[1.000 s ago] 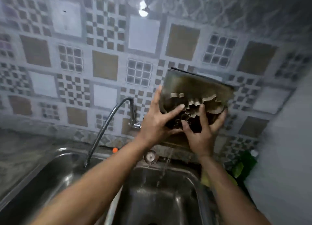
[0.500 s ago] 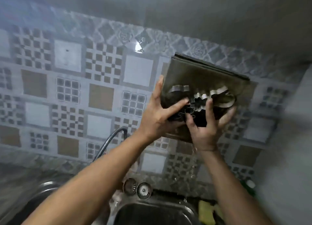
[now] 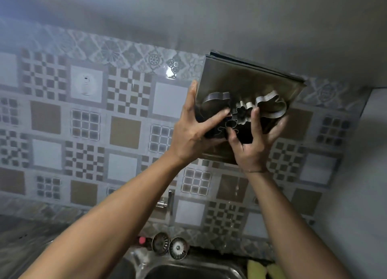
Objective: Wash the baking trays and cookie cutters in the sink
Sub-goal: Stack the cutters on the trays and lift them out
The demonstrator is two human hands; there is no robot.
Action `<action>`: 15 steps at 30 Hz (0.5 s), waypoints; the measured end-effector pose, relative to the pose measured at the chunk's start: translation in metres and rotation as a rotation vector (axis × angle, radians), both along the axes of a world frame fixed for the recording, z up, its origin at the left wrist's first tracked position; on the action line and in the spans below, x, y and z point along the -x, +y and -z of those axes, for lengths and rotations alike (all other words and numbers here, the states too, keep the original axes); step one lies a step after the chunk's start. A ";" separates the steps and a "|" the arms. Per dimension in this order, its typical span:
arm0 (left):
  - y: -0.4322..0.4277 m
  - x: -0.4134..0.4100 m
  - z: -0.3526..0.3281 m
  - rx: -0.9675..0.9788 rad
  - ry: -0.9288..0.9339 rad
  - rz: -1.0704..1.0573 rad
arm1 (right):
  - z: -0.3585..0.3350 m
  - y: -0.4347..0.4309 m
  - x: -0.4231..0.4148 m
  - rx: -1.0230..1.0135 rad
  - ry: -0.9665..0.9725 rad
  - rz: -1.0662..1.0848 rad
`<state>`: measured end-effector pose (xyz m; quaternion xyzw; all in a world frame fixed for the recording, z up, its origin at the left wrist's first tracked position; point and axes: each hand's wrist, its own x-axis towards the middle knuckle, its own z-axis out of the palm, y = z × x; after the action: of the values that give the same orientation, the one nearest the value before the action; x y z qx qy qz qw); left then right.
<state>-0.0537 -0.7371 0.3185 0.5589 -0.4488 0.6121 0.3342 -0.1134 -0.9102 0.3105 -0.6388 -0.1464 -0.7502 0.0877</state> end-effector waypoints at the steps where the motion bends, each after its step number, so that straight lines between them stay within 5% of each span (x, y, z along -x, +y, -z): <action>1: 0.001 0.000 -0.002 0.000 0.006 -0.005 | -0.002 0.001 -0.001 0.005 -0.001 0.000; 15: 0.004 0.002 -0.023 0.023 -0.057 -0.048 | -0.027 0.001 -0.005 0.108 -0.096 -0.001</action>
<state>-0.0557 -0.7332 0.3420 0.5480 -0.4373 0.6408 0.3128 -0.1087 -0.9087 0.3379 -0.6058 -0.1912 -0.7709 0.0462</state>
